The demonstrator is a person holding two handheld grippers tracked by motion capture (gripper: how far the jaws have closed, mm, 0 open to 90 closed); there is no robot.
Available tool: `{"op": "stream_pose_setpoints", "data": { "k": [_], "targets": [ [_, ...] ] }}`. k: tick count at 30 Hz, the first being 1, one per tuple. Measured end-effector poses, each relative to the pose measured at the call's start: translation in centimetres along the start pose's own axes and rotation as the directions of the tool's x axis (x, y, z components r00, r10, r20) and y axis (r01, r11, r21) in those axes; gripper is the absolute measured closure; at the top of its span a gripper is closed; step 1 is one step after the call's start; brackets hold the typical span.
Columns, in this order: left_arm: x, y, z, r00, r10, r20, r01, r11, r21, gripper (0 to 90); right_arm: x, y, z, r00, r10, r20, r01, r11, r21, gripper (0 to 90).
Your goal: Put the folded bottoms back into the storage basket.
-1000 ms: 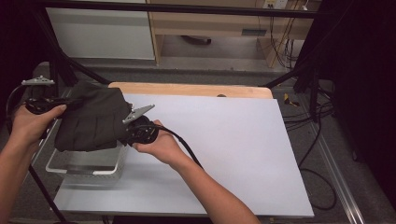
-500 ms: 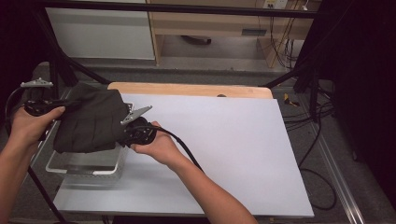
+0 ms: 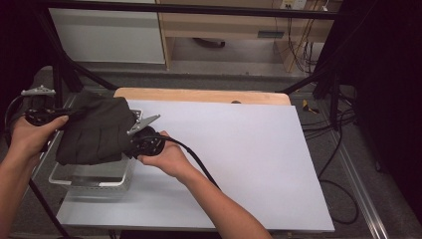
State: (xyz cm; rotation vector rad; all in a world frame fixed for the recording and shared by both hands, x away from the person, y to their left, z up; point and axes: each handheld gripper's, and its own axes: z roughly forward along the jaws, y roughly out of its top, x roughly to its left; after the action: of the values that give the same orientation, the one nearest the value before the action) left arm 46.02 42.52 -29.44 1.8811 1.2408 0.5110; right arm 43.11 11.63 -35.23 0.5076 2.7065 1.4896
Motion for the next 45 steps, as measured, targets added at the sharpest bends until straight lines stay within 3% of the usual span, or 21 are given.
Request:
{"op": "stream_pose_setpoints", "data": {
  "k": [29, 42, 45],
  "targets": [
    [0.8, -1.5, -0.2, 0.9999, -0.015, -0.008, 0.015, 0.9999, 0.009, 71.4, 0.5, -0.5, 1.5, 0.9998, 0.007, -0.018, -0.007, 1.000, 0.018, 83.9],
    [1.1, -1.6, -0.1, 0.9999, 0.002, -0.015, -0.002, 0.9999, 0.016, 71.4, 0.8, -0.6, 2.2, 0.9997, 0.013, -0.021, -0.012, 1.000, 0.028, 83.8],
    [1.2, -1.5, 0.3, 0.9986, 0.004, -0.053, -0.004, 1.0000, 0.002, 68.1, 1.1, -0.4, 2.4, 1.0000, 0.005, 0.006, -0.005, 0.999, 0.035, 78.3]
  ]
}}
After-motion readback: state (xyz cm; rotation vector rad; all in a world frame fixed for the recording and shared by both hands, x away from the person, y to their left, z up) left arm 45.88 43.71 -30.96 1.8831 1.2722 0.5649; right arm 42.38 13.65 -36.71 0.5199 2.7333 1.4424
